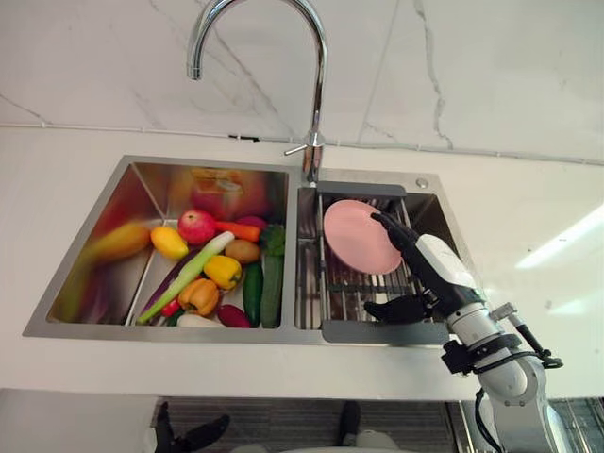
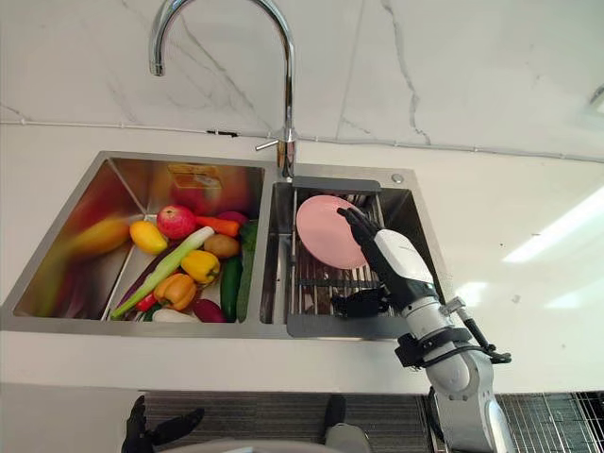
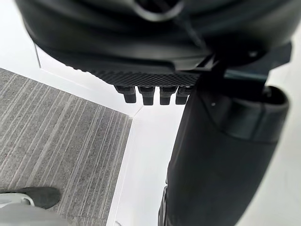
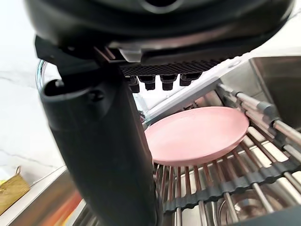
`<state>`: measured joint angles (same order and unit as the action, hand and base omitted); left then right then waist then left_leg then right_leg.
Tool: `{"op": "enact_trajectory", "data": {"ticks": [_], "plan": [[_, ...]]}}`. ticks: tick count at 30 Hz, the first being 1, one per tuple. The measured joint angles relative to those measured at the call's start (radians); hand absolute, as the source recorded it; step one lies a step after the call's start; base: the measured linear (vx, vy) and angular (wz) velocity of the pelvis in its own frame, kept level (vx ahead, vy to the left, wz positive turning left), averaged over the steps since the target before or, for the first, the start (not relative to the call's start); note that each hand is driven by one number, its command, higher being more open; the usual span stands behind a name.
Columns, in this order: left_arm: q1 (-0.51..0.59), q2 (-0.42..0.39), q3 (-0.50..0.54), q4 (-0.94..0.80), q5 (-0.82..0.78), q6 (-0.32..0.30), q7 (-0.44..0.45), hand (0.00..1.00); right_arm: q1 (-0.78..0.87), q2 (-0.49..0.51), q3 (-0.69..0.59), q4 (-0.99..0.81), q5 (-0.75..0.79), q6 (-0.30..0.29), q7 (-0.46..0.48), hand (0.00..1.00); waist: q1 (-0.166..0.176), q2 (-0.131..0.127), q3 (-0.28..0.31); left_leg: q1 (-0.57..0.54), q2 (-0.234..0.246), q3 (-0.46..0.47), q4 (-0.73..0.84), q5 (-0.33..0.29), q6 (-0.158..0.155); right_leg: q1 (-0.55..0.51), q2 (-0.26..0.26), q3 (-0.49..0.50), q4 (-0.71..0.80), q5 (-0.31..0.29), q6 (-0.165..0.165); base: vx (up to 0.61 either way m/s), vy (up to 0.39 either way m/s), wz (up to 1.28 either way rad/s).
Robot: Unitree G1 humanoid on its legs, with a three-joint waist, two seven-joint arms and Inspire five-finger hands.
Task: Walk over to the sink, pick up the cup, carry it to the dishwasher, place the cup inside the dishwasher, then close the dishwasher door
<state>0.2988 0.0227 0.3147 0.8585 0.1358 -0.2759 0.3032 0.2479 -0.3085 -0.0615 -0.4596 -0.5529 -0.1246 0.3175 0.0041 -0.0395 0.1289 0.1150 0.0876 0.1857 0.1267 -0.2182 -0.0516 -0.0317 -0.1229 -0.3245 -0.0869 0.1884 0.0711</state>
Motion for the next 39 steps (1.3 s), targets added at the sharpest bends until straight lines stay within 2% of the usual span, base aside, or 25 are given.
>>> {"op": "enact_trajectory", "data": {"ticks": [5,12,19,26,30,39], "plan": [[0.0,0.0,-0.007,0.0,-0.001,0.002,0.0,1.0,-0.001,0.0,0.037,-0.001,-0.041,0.0,-0.007,1.0,0.008,0.0,0.0,-0.002,-0.001,-0.007,0.0,0.001,0.002,0.002,-0.003,-0.007,0.0,0.0,0.0,0.0,-0.001,0.04],[-0.003,0.001,-0.011,0.0,-0.018,0.017,0.0,1.0,-0.004,0.0,0.08,-0.004,-0.188,0.014,-0.064,1.0,0.008,0.0,0.0,-0.002,-0.002,-0.01,0.002,0.002,0.003,0.004,-0.004,-0.009,-0.001,0.0,0.0,0.0,-0.002,0.0],[-0.009,0.01,-0.04,0.0,-0.019,0.035,0.003,1.0,-0.003,0.021,0.135,0.001,-0.299,0.106,-0.149,1.0,0.009,0.005,0.003,-0.002,-0.003,-0.016,0.005,0.003,0.005,0.009,-0.006,-0.015,-0.004,0.0,0.0,0.0,-0.002,0.01],[-0.011,0.011,-0.044,0.0,-0.02,0.042,0.005,1.0,0.002,0.048,0.144,0.058,-0.315,0.186,-0.249,1.0,0.008,0.009,0.006,-0.002,-0.004,-0.016,0.004,0.004,0.006,0.009,-0.007,-0.015,-0.005,0.0,0.0,0.0,0.0,0.0],[-0.011,0.038,-0.104,0.0,-0.02,0.054,0.006,1.0,0.001,0.074,0.142,0.109,-0.316,0.201,-0.314,1.0,0.008,0.019,0.012,0.0,-0.003,-0.017,-0.003,0.007,0.002,0.009,-0.006,-0.017,-0.006,0.0,0.0,0.0,0.0,0.0],[-0.011,0.043,-0.127,-0.004,-0.02,0.083,0.006,1.0,-0.017,0.097,0.151,0.216,-0.326,0.214,-0.435,1.0,0.011,0.028,0.018,0.008,0.0,-0.02,-0.01,0.008,0.001,0.014,-0.007,-0.02,-0.006,-0.001,0.001,0.0,0.0,0.0]]}}
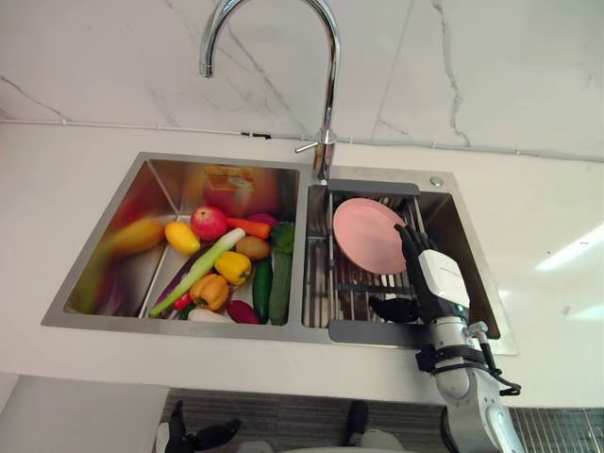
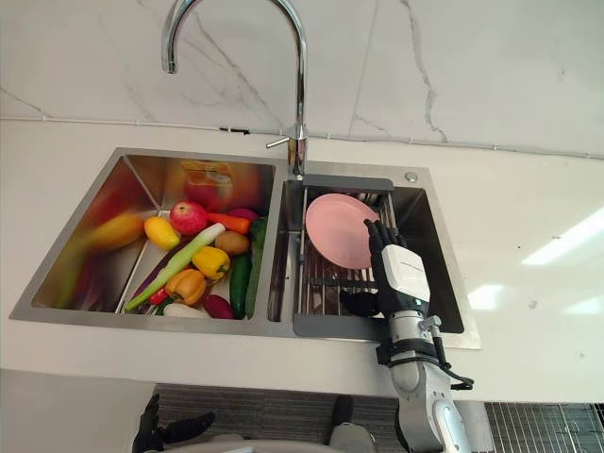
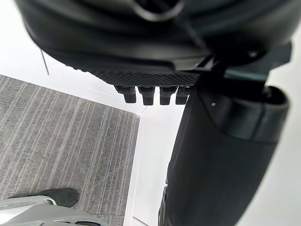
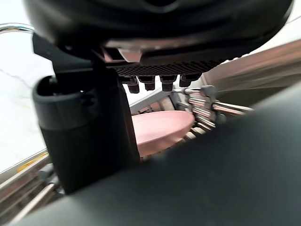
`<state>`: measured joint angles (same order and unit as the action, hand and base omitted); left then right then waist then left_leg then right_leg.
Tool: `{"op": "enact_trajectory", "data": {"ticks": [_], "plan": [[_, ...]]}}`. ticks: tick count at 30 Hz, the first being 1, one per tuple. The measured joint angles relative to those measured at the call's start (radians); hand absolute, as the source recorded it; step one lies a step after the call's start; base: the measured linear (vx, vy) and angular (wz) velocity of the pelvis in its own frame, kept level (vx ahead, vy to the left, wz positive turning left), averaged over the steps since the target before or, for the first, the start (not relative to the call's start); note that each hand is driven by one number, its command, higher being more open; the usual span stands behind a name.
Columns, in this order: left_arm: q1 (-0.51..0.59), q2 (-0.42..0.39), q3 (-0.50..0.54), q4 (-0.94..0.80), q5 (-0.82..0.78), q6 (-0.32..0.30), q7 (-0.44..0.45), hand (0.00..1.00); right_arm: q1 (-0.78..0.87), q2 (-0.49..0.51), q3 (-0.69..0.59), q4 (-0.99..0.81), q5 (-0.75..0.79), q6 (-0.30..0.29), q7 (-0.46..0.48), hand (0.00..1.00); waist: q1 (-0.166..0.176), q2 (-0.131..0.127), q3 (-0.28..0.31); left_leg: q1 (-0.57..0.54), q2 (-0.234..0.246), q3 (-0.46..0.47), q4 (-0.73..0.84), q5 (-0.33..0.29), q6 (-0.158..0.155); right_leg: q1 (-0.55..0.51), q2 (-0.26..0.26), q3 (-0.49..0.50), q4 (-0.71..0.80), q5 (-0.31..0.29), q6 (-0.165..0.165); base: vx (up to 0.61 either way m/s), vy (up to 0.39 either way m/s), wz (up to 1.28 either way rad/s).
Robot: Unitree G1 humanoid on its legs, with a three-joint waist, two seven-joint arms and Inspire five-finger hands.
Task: Walk over to the sink, pick up the cup, carry it to the dishwasher, place the cup inside the dishwasher, then close the dishwasher door
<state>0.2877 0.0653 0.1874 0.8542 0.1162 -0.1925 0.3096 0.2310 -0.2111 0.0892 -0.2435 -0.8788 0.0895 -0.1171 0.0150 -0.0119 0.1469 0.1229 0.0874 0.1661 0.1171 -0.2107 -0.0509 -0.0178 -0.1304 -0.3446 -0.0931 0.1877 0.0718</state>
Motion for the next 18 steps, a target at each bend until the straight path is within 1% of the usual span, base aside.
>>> {"op": "enact_trajectory", "data": {"ticks": [2,3,7,9,11,14,18], "plan": [[-0.002,0.003,-0.001,-0.003,0.0,0.011,0.001,1.0,-0.016,0.001,0.018,0.013,-0.044,0.008,-0.023,1.0,0.0,0.0,0.003,0.0,0.0,-0.001,0.0,0.0,0.0,0.0,0.0,-0.001,0.0,0.0,0.0,0.0,0.0,0.0],[-0.002,0.004,-0.001,-0.004,0.0,0.013,0.001,1.0,-0.021,0.0,0.023,0.016,-0.057,0.008,-0.031,0.0,0.0,0.0,0.003,0.0,0.0,-0.002,0.0,0.0,0.0,0.0,0.0,-0.001,0.0,0.0,0.0,0.0,0.0,0.0],[-0.002,0.006,-0.005,-0.024,0.0,0.023,0.005,1.0,-0.048,-0.002,0.058,0.021,-0.108,0.009,-0.07,0.0,0.004,0.0,0.004,0.0,0.001,-0.009,0.0,0.001,-0.002,0.004,0.0,-0.008,0.0,0.0,0.0,0.0,0.0,0.04],[-0.002,0.015,-0.032,-0.025,0.0,0.023,0.011,1.0,-0.065,-0.005,0.08,0.023,-0.13,0.012,-0.088,0.0,0.011,0.0,0.004,0.002,0.001,-0.011,0.0,0.001,-0.002,0.006,0.0,-0.011,0.0,0.0,0.0,0.0,0.0,0.0],[-0.002,0.015,-0.038,-0.025,0.001,0.023,0.011,1.0,-0.086,-0.014,0.095,0.029,-0.148,0.012,-0.108,0.0,0.017,-0.001,0.004,0.002,0.001,-0.014,-0.001,0.001,-0.002,0.007,0.0,-0.014,0.0,0.0,0.0,0.0,0.0,0.02],[-0.003,0.017,-0.037,-0.025,0.002,0.023,0.011,1.0,-0.132,-0.043,0.126,0.056,-0.158,0.008,-0.116,0.0,0.024,-0.003,0.021,0.009,0.001,-0.019,-0.001,0.001,-0.002,0.017,-0.001,-0.017,0.0,0.0,0.0,-0.02,-0.01,0.05],[-0.001,0.022,-0.037,-0.02,0.003,0.024,0.011,1.0,-0.195,-0.059,0.137,0.113,-0.184,0.008,-0.127,0.0,0.03,-0.003,0.025,0.01,0.001,-0.022,-0.008,0.004,-0.006,0.016,-0.001,-0.022,0.0,0.0,0.0,-0.02,-0.009,0.02]]}}
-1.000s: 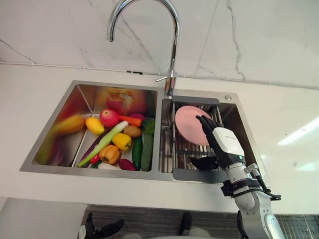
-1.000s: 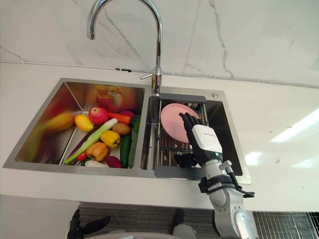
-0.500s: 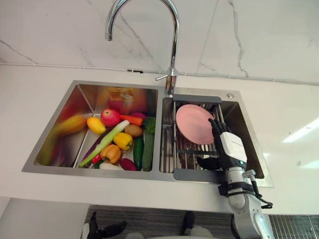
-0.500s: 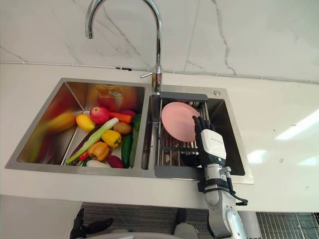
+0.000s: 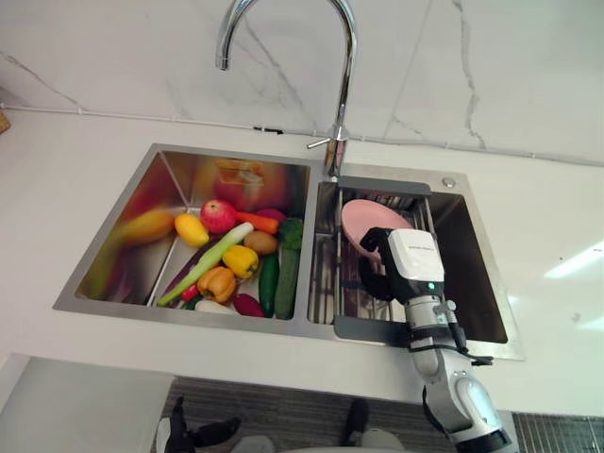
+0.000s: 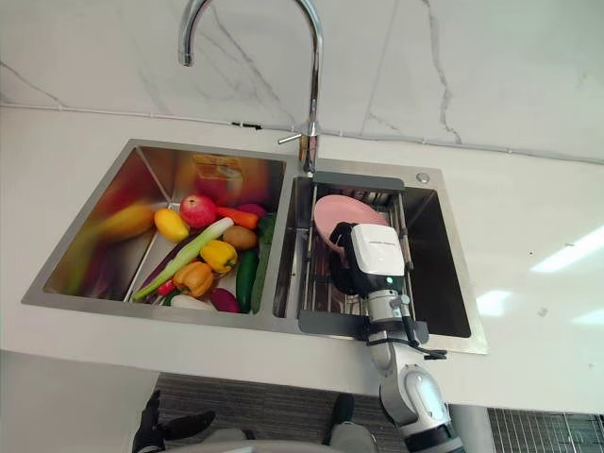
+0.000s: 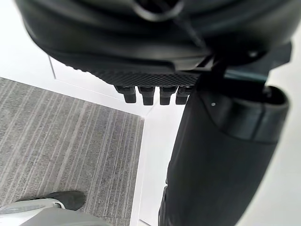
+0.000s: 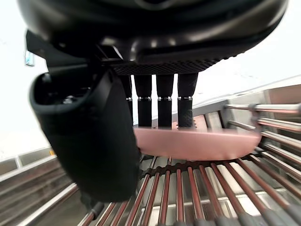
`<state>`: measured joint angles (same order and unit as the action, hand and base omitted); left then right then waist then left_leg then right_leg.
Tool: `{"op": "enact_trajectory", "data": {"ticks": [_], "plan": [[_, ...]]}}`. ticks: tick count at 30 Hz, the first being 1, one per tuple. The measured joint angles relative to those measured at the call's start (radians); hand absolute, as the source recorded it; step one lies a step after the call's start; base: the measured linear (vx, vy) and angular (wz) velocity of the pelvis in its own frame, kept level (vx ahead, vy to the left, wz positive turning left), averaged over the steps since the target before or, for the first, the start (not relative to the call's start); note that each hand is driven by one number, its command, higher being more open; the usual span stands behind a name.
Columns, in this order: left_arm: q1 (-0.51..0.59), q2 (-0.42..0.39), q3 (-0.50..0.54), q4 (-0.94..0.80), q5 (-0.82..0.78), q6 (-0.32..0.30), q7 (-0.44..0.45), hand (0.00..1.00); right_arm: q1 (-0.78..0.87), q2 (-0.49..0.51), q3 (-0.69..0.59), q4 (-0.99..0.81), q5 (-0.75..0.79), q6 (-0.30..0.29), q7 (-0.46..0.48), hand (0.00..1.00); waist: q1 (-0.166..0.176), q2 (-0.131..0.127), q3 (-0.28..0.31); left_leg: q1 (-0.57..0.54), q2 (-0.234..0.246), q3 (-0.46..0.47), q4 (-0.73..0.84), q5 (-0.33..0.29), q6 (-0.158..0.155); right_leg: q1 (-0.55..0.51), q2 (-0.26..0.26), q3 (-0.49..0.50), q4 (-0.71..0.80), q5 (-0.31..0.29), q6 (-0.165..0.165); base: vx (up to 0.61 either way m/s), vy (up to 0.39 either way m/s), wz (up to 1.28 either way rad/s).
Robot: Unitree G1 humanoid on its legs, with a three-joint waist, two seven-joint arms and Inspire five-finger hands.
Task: Walk over to the sink, pick up the cup, carry it to the dishwasher, place the cup inside the dishwasher, then close the dishwasher door
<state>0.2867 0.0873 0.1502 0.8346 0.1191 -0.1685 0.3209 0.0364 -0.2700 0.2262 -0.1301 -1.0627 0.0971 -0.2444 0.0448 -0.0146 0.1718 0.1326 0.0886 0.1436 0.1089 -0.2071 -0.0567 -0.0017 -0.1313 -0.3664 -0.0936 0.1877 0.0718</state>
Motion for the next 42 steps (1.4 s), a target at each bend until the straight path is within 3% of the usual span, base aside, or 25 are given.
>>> {"op": "enact_trajectory", "data": {"ticks": [13,16,20,24,28,33,42], "plan": [[-0.008,0.015,0.002,0.005,0.033,-0.025,0.0,1.0,-0.129,-0.074,0.031,0.126,0.021,-0.004,-0.065,0.0,0.017,-0.001,0.0,-0.006,-0.007,-0.022,0.0,0.008,0.004,0.004,-0.009,-0.022,0.0,0.001,0.001,-0.01,-0.004,0.05],[0.0,0.015,0.003,0.005,0.04,-0.03,0.001,1.0,-0.129,-0.082,-0.012,0.117,0.063,-0.041,-0.09,0.0,0.016,-0.002,0.0,-0.006,-0.013,-0.023,0.0,0.009,0.005,0.004,-0.01,-0.021,0.0,0.002,0.002,0.0,0.0,0.0],[0.01,0.011,0.006,0.004,0.041,-0.038,0.003,1.0,-0.124,-0.083,-0.139,0.003,0.139,-0.092,-0.112,0.0,0.017,-0.003,-0.001,-0.014,-0.02,-0.022,0.002,0.016,0.012,-0.004,-0.016,-0.014,0.0,0.005,0.004,0.0,0.0,0.0],[0.022,-0.014,0.046,-0.001,0.042,-0.052,0.008,1.0,-0.123,-0.085,-0.284,-0.198,0.178,-0.145,-0.197,0.0,0.017,-0.008,-0.008,-0.019,-0.022,-0.009,0.001,0.016,0.013,-0.014,-0.018,0.0,0.001,0.016,0.006,-0.03,0.001,-0.09],[0.03,-0.02,0.047,-0.002,0.042,-0.058,0.011,1.0,-0.118,-0.085,-0.32,-0.315,0.186,-0.201,-0.244,0.0,0.009,-0.018,-0.015,-0.019,-0.022,0.005,0.004,0.015,0.016,-0.019,-0.019,0.011,0.001,0.02,0.006,-0.03,-0.008,-0.1],[0.028,-0.02,0.046,-0.005,0.042,-0.074,0.02,1.0,-0.076,-0.084,-0.32,-0.358,0.23,-0.274,-0.23,0.0,0.007,-0.031,-0.028,-0.026,-0.022,0.031,0.015,0.013,0.017,-0.031,-0.018,0.029,0.001,0.025,0.002,-0.06,-0.018,-0.1],[0.029,-0.021,0.044,-0.023,0.041,-0.07,0.025,1.0,0.011,-0.085,-0.33,-0.393,0.258,-0.283,-0.157,0.0,-0.008,-0.025,-0.04,-0.031,-0.003,0.042,0.032,0.005,0.005,-0.036,0.0,0.038,0.001,0.023,-0.005,-0.02,-0.017,-0.05]]}}
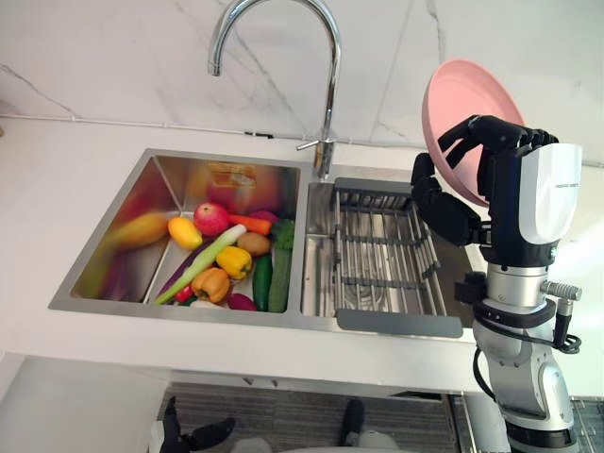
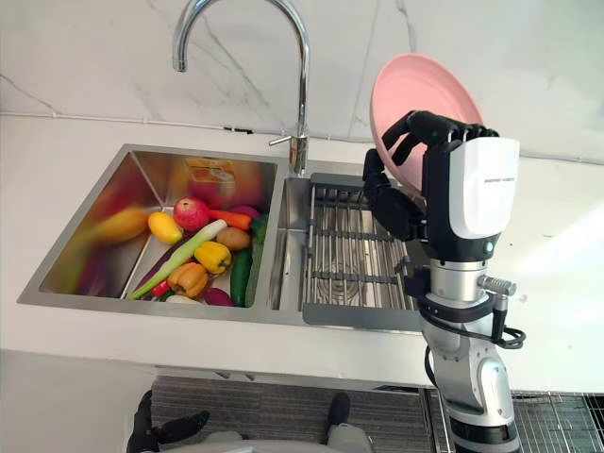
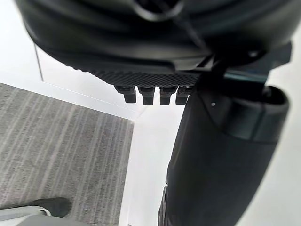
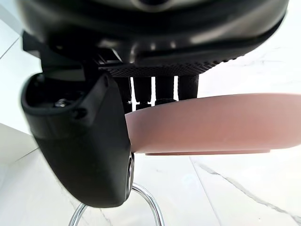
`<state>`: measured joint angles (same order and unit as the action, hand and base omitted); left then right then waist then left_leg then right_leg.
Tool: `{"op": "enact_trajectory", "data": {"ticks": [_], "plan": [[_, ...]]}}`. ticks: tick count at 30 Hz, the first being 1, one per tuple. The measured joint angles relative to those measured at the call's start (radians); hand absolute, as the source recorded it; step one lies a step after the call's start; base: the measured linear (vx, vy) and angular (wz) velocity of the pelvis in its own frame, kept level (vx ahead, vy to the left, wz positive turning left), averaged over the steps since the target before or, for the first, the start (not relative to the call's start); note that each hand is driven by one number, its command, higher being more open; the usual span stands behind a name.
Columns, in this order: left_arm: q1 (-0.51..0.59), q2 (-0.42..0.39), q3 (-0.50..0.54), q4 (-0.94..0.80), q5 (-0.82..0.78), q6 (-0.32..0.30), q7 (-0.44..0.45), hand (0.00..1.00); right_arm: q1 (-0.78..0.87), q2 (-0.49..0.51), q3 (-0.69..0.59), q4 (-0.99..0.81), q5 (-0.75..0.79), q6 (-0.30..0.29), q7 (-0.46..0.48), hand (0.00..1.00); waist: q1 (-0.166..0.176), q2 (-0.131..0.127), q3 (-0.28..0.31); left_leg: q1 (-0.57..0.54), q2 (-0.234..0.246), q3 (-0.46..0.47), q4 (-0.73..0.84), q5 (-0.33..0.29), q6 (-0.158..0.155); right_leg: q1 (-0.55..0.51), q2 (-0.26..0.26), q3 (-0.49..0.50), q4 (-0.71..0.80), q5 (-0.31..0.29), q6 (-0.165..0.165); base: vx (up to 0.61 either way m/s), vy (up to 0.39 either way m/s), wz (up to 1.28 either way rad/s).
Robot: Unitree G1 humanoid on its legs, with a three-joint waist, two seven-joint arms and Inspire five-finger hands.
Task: Walk over to the sink, pick up the cup, carry it to the dishwasher, place the cup inside the dishwasher, then close the dishwasher door
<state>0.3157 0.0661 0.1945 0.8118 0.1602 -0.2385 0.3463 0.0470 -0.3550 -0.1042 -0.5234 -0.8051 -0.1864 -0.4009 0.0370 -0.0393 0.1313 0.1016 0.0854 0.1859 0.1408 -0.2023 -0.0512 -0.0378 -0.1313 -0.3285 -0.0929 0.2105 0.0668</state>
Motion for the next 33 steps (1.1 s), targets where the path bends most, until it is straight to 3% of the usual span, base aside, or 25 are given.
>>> {"op": "enact_trajectory", "data": {"ticks": [4,5,6,8,10,11,13,15,16,17,18,20,21,22,25,26,28,29,33], "plan": [[-0.002,0.0,-0.009,-0.037,0.03,0.004,-0.014,1.0,0.047,-0.027,-0.047,-0.026,0.024,-0.012,0.029,0.0,-0.003,0.011,-0.002,0.005,0.003,-0.012,0.048,-0.021,0.002,0.024,0.006,0.004,0.006,-0.009,-0.002,0.02,0.012,-0.02],[0.0,0.0,-0.019,-0.039,0.047,0.003,-0.026,1.0,0.046,-0.035,-0.048,-0.026,0.027,-0.004,0.036,0.0,0.0,0.022,0.005,-0.023,0.014,-0.019,0.155,-0.057,0.013,0.032,0.014,0.025,0.008,-0.009,-0.002,-0.03,0.038,-0.57],[0.016,-0.002,-0.04,-0.046,0.06,0.002,-0.03,1.0,0.046,-0.043,-0.048,-0.026,0.026,-0.006,0.051,0.0,0.004,0.034,0.011,-0.051,0.013,-0.056,0.263,-0.077,0.033,0.03,0.018,0.066,0.023,-0.009,-0.002,-0.05,0.041,-0.8],[0.056,-0.017,-0.049,-0.072,0.058,-0.001,-0.041,1.0,0.06,-0.06,-0.055,-0.026,0.026,-0.022,0.056,0.0,0.005,0.047,0.007,-0.06,0.003,-0.097,0.317,-0.101,0.044,0.012,0.025,0.138,0.04,-0.006,-0.002,-0.07,0.079,-1.17],[0.093,-0.037,-0.048,-0.069,0.041,-0.005,-0.046,1.0,0.083,-0.086,-0.123,-0.025,0.021,-0.046,0.033,0.0,-0.003,0.089,-0.018,-0.068,-0.007,-0.172,0.286,-0.177,0.032,-0.08,0.063,0.25,0.041,0.036,0.002,-0.11,0.146,-1.56],[0.095,-0.034,-0.048,-0.068,0.035,-0.005,-0.052,1.0,0.081,-0.084,-0.14,-0.02,0.021,-0.045,0.019,0.0,-0.005,0.086,-0.017,-0.075,-0.017,-0.177,0.27,-0.191,0.032,-0.112,0.065,0.279,0.044,0.052,0.008,-0.15,0.129,-1.28],[0.089,0.0,-0.044,-0.065,0.015,-0.003,-0.065,1.0,0.079,-0.071,-0.176,0.032,0.018,-0.02,-0.008,0.0,-0.032,0.037,0.013,-0.11,-0.064,-0.125,0.295,-0.196,0.047,-0.168,0.04,0.332,0.041,0.054,0.023,-0.22,0.099,-0.93],[0.09,0.003,-0.04,-0.06,0.015,0.001,-0.068,1.0,0.053,-0.061,-0.179,0.093,0.015,0.014,-0.025,0.0,-0.026,0.073,0.019,-0.104,-0.02,-0.043,0.281,-0.182,0.069,-0.193,0.016,0.134,0.073,-0.073,-0.049,-0.26,0.114,-1.19],[0.105,0.002,-0.031,-0.063,0.014,0.0,-0.067,1.0,-0.016,-0.059,-0.154,0.146,0.001,0.016,-0.038,0.0,-0.005,0.094,0.026,-0.093,0.026,0.071,0.265,-0.175,0.068,-0.244,-0.005,-0.014,0.231,-0.12,-0.099,-0.19,0.088,-1.68],[0.111,0.003,-0.02,-0.063,-0.005,0.0,-0.065,1.0,-0.056,-0.06,-0.143,0.173,-0.022,0.016,-0.056,0.0,0.005,0.098,0.026,-0.087,0.049,0.137,0.254,-0.17,0.065,-0.261,-0.029,-0.083,0.35,-0.147,-0.128,-0.18,0.065,-1.92],[0.113,0.003,0.001,-0.064,-0.05,0.002,-0.062,1.0,-0.105,-0.062,-0.133,0.208,-0.047,0.016,-0.078,0.0,0.013,0.099,0.025,-0.075,0.074,0.203,0.245,-0.162,0.059,-0.241,-0.054,-0.153,0.478,-0.207,-0.141,-0.11,0.036,-1.36],[0.119,0.004,0.021,-0.07,-0.117,0.017,-0.059,1.0,-0.152,-0.075,-0.127,0.236,-0.069,0.018,-0.096,0.0,0.035,0.093,0.021,-0.067,0.109,0.278,0.259,-0.159,0.055,-0.162,-0.085,-0.232,0.576,-0.309,-0.144,-0.07,0.008,-1.3],[0.122,0.005,0.037,-0.073,-0.154,0.03,-0.058,1.0,-0.182,-0.087,-0.123,0.253,-0.084,0.015,-0.098,0.0,0.043,0.081,0.014,-0.077,0.122,0.313,0.285,-0.159,0.055,-0.102,-0.107,-0.266,0.589,-0.331,-0.148,-0.04,-0.063,-1.16],[0.121,0.005,0.043,-0.076,-0.169,0.04,-0.056,1.0,-0.199,-0.095,-0.122,0.265,-0.085,0.01,-0.099,0.0,0.048,0.072,0.009,-0.086,0.126,0.33,0.302,-0.16,0.055,-0.078,-0.116,-0.279,0.575,-0.339,-0.143,-0.02,-0.097,-1.21],[0.108,-0.01,0.058,-0.074,-0.203,0.084,-0.051,1.0,-0.269,-0.176,-0.102,0.351,-0.085,0.01,-0.093,0.0,0.088,0.069,0.007,-0.142,0.187,0.295,0.419,-0.156,0.046,-0.013,-0.006,-0.278,0.321,-0.285,-0.069,-0.01,-0.199,-1.22],[0.109,-0.015,0.055,-0.072,-0.201,0.081,-0.064,1.0,-0.269,-0.208,-0.11,0.381,-0.081,0.022,-0.088,0.0,0.092,0.067,0.01,-0.173,0.199,0.242,0.451,-0.176,0.004,0.017,0.021,-0.263,0.243,-0.257,-0.024,-0.03,-0.197,-0.56],[0.09,-0.024,0.043,-0.057,-0.2,0.082,-0.074,1.0,-0.27,-0.22,-0.136,0.426,-0.066,0.035,-0.069,0.0,0.08,0.066,0.011,-0.166,0.203,0.19,0.311,-0.142,-0.051,0.016,0.026,-0.243,0.23,-0.245,-0.023,-0.06,-0.083,-0.36],[0.099,-0.035,0.046,-0.053,-0.2,0.08,-0.075,1.0,-0.269,-0.227,-0.142,0.456,-0.048,0.037,-0.047,0.0,0.074,0.062,0.012,-0.131,0.182,0.208,0.268,-0.092,-0.054,0.021,0.017,-0.224,0.226,-0.236,-0.015,-0.04,0.015,-0.21],[0.111,-0.052,0.063,-0.025,-0.198,0.031,-0.065,1.0,-0.286,-0.273,-0.178,0.483,-0.039,0.015,-0.011,0.0,0.028,0.062,0.013,-0.112,0.121,0.213,0.18,-0.032,-0.028,0.05,0.006,-0.231,0.111,-0.168,-0.004,-0.05,0.036,0.01]]}}
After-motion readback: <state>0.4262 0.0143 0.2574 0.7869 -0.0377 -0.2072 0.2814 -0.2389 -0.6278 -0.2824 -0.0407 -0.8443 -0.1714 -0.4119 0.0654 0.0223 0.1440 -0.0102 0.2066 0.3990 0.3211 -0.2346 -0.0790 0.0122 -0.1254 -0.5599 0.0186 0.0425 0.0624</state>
